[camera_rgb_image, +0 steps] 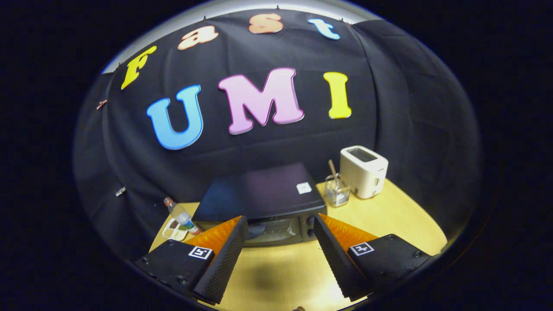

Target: Open the toaster oven, put the food inside, and close the toaster oven door.

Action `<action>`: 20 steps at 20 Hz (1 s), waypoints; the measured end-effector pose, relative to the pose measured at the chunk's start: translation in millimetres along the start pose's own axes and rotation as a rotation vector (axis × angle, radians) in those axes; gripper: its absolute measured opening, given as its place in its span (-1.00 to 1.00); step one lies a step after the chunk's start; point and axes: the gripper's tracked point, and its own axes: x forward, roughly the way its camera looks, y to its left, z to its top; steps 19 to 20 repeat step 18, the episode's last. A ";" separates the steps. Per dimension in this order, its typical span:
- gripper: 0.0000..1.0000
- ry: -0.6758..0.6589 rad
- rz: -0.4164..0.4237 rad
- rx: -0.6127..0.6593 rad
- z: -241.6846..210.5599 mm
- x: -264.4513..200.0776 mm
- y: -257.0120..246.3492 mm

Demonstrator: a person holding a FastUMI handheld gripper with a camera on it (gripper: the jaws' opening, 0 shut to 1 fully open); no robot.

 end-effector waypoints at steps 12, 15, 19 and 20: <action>0.96 -0.332 0.018 -0.053 204.0 -121.2 -71.0; 0.96 -0.330 0.044 -0.110 207.1 -139.9 -66.2; 0.96 -0.336 0.074 -0.133 212.7 -152.0 -59.0; 0.96 -0.336 0.074 -0.133 212.7 -152.0 -59.0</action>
